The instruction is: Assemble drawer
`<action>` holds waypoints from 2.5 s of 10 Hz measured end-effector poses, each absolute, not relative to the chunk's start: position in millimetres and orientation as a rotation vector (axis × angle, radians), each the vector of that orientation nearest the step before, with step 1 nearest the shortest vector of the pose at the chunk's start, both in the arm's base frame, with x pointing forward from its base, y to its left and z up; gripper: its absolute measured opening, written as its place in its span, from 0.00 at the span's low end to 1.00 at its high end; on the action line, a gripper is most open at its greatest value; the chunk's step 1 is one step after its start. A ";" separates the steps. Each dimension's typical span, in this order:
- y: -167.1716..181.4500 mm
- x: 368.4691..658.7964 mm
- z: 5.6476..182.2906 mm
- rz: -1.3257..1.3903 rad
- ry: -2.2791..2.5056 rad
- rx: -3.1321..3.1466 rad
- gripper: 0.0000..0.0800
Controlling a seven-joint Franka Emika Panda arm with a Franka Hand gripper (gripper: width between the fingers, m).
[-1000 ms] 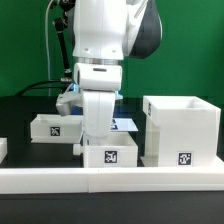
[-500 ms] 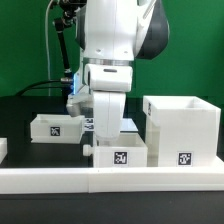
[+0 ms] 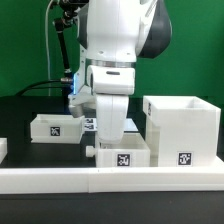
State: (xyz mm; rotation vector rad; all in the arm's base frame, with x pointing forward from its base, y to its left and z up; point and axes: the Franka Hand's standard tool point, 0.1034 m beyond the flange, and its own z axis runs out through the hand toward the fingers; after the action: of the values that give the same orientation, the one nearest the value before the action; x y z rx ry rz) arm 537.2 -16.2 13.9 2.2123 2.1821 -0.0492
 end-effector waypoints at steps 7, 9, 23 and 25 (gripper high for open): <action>-10.5 542.7 10.2 -0.070 2.190 2.215 0.05; -5.4 543.2 10.2 -0.065 2.191 2.215 0.05; 1.1 542.4 7.5 -0.035 2.182 2.195 0.05; 2.5 542.5 7.4 -0.039 2.172 2.203 0.05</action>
Offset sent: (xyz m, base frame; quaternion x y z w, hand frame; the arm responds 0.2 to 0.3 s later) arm 0.0101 0.0114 -0.0038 0.0065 -0.0008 -0.0083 0.9999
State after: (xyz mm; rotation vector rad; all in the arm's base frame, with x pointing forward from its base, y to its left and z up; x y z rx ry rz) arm 542.5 2.5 7.4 2.2033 2.1725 -0.0390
